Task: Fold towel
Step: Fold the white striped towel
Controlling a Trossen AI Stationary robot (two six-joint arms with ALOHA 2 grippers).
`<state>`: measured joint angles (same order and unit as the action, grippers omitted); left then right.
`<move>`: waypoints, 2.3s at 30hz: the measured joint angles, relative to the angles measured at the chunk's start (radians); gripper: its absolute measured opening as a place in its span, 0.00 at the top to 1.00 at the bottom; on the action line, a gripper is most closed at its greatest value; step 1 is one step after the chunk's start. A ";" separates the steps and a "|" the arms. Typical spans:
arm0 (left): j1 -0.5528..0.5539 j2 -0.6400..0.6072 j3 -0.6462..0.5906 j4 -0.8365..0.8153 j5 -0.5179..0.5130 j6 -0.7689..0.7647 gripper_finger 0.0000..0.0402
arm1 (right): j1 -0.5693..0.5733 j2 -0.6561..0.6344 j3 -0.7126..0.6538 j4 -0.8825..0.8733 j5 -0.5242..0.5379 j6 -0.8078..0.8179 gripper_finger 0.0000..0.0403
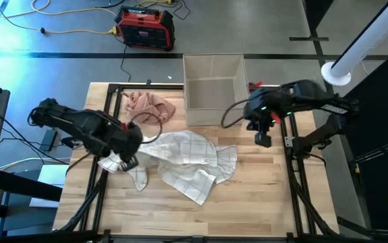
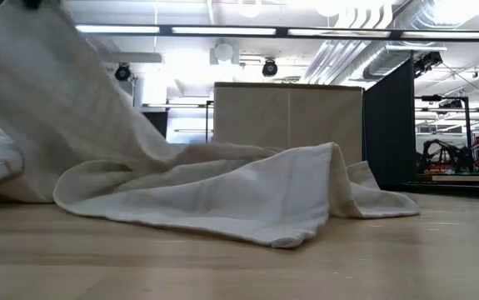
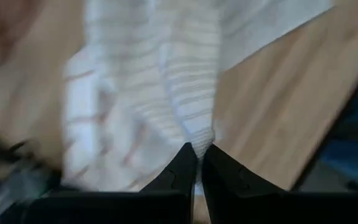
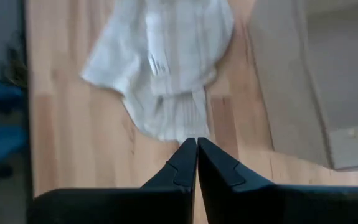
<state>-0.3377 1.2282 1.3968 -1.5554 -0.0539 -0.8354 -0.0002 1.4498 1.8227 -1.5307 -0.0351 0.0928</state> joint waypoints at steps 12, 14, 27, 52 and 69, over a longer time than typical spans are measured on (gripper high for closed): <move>0.106 -0.113 -0.021 0.029 -0.097 0.054 0.98 | 0.054 0.003 -0.609 0.764 -0.080 -0.248 0.99; 0.118 -0.111 -0.021 0.029 -0.082 0.054 0.98 | 0.075 0.007 -0.654 0.817 -0.080 -0.282 0.97; 0.122 -0.107 -0.021 0.035 -0.007 0.004 0.98 | 0.233 0.224 -0.743 0.935 0.292 -0.490 0.61; 0.121 -0.107 -0.021 0.035 0.000 -0.001 0.98 | 0.241 0.343 -0.743 1.128 0.364 -0.517 0.81; 0.111 -0.107 -0.021 0.289 0.003 0.041 0.98 | 0.211 -0.054 -0.681 0.821 0.240 0.035 1.00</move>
<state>-0.2268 1.1210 1.3759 -1.2665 -0.0514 -0.7942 0.2108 1.3959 1.1418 -0.7101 0.2047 0.1282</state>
